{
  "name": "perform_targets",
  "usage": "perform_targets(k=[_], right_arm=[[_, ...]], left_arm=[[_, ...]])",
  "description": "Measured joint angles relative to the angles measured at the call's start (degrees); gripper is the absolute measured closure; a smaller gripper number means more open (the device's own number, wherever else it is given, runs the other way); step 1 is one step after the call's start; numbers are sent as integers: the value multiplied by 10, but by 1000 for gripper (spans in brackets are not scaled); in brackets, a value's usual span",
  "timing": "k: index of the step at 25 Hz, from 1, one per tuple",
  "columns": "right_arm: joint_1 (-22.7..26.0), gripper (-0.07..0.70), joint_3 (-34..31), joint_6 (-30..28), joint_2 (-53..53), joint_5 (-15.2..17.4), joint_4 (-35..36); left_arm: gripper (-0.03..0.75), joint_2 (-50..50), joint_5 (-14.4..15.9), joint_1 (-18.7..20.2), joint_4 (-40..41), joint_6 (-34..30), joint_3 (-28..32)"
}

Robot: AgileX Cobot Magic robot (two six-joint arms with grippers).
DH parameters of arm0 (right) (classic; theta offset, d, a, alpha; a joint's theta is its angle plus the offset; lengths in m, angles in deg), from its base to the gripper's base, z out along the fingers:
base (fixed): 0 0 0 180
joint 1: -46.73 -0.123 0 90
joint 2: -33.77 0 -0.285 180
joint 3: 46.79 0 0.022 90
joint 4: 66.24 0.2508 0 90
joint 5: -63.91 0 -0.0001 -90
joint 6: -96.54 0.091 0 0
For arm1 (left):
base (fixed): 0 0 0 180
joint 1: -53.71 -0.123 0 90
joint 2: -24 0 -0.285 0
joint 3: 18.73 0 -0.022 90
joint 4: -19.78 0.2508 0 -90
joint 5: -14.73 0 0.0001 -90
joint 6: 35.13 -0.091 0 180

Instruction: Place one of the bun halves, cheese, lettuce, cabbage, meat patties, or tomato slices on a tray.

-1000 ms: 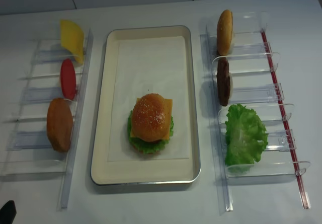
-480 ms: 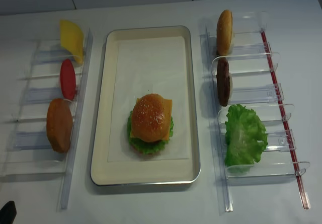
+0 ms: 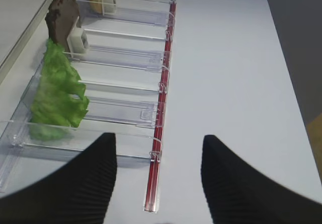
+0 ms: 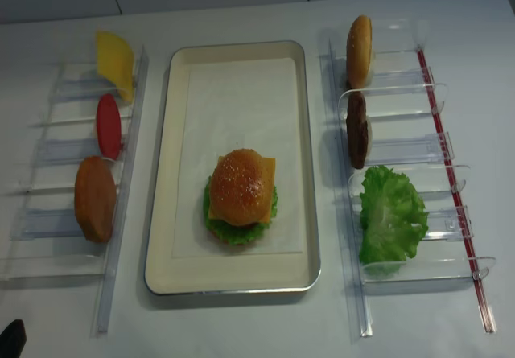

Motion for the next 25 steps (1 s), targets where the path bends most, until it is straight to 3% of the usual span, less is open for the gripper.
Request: perform_targets(k=[25], right_arm=[[0, 217, 0, 0, 0, 1, 1]], left_arm=[[461, 0, 0, 0, 0, 0, 0]])
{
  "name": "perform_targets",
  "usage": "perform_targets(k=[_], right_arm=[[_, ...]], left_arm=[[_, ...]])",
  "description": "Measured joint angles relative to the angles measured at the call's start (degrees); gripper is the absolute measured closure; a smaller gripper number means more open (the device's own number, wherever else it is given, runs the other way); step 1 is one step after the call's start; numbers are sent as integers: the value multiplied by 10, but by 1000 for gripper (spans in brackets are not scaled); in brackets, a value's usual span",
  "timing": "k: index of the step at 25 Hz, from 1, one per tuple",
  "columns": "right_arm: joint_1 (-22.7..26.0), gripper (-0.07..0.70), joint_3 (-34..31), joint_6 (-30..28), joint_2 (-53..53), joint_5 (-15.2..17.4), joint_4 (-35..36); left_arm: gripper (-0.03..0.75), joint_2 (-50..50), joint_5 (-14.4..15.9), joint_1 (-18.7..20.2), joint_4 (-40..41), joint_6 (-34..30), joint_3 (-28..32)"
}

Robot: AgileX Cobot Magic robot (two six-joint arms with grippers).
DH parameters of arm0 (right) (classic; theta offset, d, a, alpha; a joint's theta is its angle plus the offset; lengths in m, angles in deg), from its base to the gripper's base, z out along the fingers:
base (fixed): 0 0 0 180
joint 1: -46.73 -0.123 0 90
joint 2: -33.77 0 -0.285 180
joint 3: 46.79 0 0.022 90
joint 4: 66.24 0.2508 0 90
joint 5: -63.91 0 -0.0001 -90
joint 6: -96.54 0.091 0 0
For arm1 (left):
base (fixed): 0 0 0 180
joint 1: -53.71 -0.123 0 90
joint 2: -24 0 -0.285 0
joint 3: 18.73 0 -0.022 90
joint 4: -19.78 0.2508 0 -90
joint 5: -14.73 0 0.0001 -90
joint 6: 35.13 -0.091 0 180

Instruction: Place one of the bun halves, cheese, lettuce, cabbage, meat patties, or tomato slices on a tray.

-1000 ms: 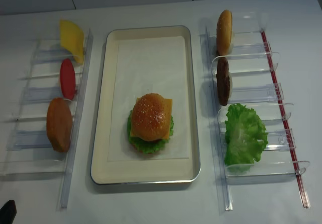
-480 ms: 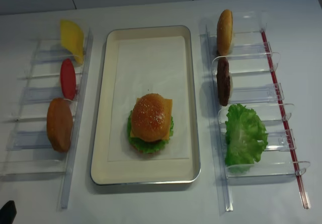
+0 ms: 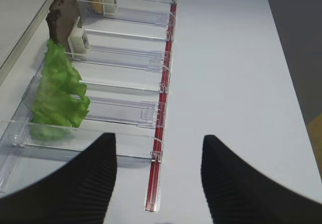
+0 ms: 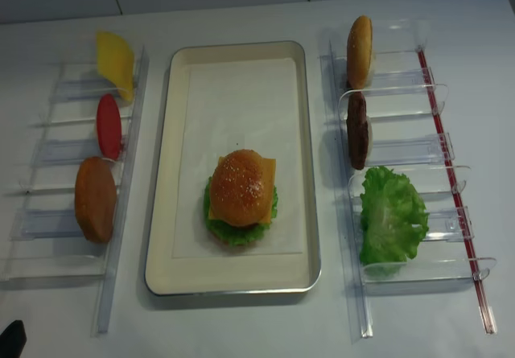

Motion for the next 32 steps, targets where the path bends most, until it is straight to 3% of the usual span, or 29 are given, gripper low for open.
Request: perform_targets(k=[32], right_arm=[[0, 217, 0, -1, 0, 0, 0]], left_arm=[[461, 0, 0, 0, 0, 0, 0]])
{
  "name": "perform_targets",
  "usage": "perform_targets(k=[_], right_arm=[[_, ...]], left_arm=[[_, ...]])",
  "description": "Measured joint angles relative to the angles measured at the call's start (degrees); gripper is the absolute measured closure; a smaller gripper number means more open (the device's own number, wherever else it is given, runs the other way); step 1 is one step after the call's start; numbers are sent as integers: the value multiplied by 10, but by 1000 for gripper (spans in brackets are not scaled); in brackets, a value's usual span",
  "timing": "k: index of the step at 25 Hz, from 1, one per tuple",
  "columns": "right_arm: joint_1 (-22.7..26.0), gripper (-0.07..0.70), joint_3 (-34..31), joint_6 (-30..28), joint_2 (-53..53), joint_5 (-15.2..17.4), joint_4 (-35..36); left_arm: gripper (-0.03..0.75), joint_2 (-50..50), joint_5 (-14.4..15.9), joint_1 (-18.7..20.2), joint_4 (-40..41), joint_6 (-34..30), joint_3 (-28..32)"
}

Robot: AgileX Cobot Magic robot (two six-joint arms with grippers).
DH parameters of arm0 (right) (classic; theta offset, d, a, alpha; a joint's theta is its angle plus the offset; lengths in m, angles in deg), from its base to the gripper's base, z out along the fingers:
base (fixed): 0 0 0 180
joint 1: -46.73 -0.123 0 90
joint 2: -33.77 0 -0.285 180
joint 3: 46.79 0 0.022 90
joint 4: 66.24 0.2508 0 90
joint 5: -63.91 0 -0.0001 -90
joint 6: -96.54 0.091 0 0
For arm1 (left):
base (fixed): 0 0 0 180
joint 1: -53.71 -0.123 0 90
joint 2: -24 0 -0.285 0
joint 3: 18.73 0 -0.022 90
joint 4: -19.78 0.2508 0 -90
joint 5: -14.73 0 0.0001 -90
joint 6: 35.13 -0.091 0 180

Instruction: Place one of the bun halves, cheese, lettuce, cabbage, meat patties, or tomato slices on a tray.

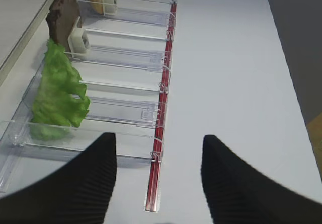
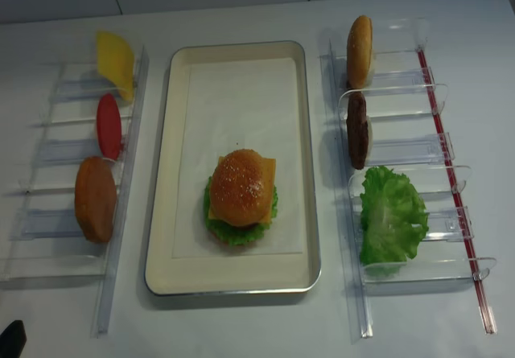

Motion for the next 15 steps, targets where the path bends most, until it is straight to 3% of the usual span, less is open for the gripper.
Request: perform_targets(k=[15], right_arm=[[0, 217, 0, 0, 0, 0, 0]], left_arm=[[461, 0, 0, 0, 0, 0, 0]])
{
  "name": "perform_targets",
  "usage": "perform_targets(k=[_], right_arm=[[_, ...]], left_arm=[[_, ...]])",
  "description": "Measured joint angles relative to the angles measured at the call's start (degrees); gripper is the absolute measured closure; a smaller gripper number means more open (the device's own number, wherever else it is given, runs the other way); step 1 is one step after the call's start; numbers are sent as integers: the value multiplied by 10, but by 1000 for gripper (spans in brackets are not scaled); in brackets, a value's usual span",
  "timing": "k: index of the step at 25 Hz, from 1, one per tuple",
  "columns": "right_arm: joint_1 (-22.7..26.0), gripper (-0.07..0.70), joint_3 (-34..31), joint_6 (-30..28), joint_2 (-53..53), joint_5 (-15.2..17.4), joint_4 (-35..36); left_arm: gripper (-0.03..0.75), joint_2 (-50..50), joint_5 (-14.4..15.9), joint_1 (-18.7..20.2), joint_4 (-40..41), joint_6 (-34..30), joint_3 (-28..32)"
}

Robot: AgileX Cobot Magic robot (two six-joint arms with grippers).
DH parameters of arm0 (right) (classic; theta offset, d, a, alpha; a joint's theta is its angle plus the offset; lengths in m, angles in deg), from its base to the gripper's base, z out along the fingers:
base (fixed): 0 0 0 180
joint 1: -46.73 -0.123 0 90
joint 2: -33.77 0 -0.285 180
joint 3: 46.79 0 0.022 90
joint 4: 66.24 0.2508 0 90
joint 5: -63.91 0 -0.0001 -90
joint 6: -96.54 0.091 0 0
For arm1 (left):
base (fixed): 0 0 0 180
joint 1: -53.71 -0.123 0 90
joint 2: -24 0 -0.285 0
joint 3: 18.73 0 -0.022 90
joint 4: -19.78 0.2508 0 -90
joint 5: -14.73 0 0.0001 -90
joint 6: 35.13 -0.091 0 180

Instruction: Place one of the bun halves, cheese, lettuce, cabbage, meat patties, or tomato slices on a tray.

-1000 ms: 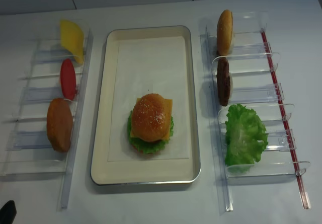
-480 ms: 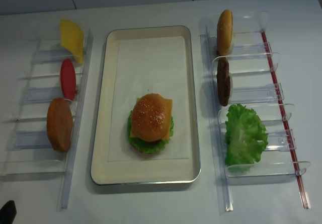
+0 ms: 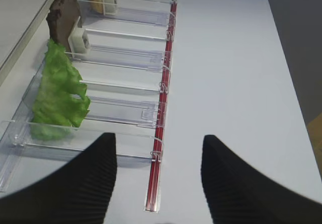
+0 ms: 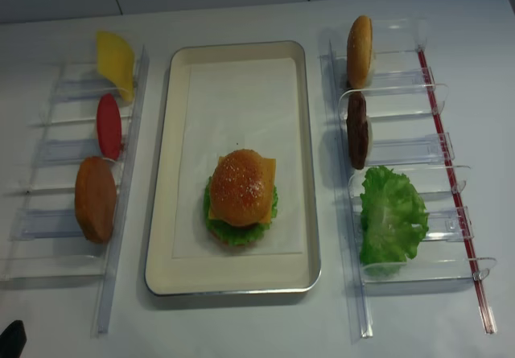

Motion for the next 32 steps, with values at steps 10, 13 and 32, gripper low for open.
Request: perform_targets(k=[10, 13, 32], right_arm=[[0, 217, 0, 0, 0, 0, 0], [0, 217, 0, 0, 0, 0, 0], [0, 217, 0, 0, 0, 0, 1]], left_arm=[[462, 0, 0, 0, 0, 0, 0], [462, 0, 0, 0, 0, 0, 0], [461, 0, 0, 0, 0, 0, 0]])
